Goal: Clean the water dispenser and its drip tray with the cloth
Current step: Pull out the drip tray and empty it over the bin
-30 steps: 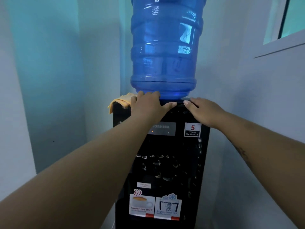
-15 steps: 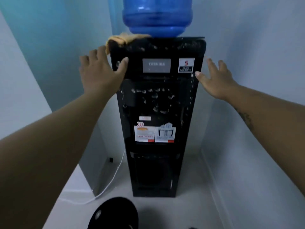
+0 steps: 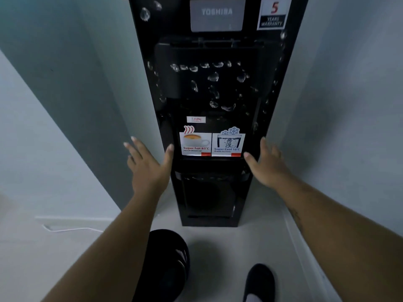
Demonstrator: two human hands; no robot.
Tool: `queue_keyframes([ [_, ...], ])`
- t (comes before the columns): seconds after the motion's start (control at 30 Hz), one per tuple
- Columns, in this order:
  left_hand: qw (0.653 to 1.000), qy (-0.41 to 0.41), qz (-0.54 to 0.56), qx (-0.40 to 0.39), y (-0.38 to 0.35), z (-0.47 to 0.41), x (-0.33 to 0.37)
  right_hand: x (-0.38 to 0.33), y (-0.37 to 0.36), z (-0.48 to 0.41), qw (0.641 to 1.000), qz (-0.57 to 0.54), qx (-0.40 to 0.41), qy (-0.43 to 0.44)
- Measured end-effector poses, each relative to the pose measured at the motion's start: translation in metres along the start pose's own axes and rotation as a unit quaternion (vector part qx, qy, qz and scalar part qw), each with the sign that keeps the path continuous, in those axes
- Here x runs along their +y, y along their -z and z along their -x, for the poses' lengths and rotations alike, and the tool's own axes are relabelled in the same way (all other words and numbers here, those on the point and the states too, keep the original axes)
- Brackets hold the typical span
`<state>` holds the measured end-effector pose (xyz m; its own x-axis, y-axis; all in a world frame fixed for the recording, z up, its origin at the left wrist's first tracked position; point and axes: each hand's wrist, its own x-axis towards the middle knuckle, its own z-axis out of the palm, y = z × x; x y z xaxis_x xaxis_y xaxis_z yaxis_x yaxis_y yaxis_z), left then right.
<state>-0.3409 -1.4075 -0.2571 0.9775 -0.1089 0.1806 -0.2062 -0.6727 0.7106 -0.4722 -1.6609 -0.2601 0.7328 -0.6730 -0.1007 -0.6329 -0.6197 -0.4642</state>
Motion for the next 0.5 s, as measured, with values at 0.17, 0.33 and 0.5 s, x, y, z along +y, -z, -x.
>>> queue_keyframes([
  [0.17,0.981,0.083,0.111,-0.132,-0.057,-0.007,-0.028,0.020,-0.053,-0.025,0.995,-0.089,-0.042,-0.034],
  [0.33,0.948,0.207,0.169,-0.176,-0.083,-0.019,-0.025,0.012,-0.080,-0.038,0.922,-0.332,-0.039,-0.195],
  [0.5,0.943,0.221,0.177,-0.176,-0.093,-0.027,-0.022,0.007,-0.093,-0.051,0.886,-0.394,-0.012,-0.244],
])
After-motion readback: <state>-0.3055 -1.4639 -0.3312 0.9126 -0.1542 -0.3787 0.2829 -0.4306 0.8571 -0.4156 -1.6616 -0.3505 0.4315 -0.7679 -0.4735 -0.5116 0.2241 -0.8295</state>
